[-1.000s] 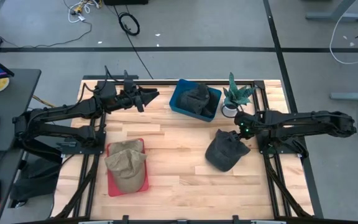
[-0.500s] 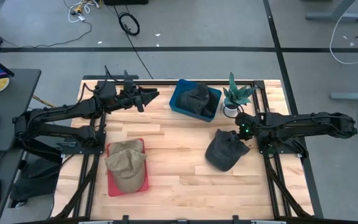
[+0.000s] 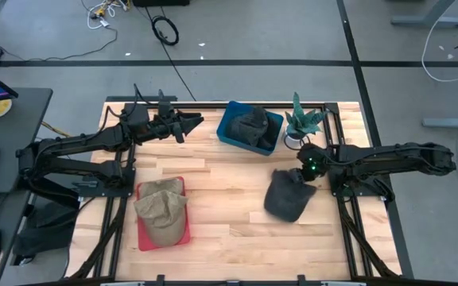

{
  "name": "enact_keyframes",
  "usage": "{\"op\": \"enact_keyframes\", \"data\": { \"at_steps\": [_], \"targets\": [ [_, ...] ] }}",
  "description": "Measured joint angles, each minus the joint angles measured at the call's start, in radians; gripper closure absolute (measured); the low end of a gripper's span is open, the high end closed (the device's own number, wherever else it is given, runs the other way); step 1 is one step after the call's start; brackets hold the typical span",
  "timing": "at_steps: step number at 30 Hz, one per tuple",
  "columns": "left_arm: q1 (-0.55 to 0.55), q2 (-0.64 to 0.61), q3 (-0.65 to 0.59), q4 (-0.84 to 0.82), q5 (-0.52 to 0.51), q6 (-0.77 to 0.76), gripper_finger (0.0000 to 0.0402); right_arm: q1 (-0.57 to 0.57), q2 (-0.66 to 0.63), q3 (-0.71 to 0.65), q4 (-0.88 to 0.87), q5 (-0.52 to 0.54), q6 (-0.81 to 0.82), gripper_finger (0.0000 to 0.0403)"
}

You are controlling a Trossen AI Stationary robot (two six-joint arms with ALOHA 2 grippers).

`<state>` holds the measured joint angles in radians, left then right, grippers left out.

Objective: Pick & Place hat
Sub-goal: Put the black cap into the blue bin

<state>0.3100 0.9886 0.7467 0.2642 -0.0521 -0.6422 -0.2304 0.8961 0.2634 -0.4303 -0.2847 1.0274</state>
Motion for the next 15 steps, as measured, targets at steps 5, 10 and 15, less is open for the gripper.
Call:
{"op": "enact_keyframes", "data": {
  "at_steps": [5,10,15],
  "targets": [
    [0.000,0.000,0.000,0.000,0.000,0.000,0.0216,0.004,-0.001,0.026,0.041,-0.022,0.041,0.0392],
    [0.000,0.000,0.000,0.000,0.000,0.000,0.0216,0.025,-0.002,0.129,0.035,-0.019,0.036,0.0394],
    [0.000,0.000,0.000,0.000,0.000,0.000,0.0216,0.061,-0.002,0.269,0.001,-0.022,0.026,0.0394]
  ]
}}
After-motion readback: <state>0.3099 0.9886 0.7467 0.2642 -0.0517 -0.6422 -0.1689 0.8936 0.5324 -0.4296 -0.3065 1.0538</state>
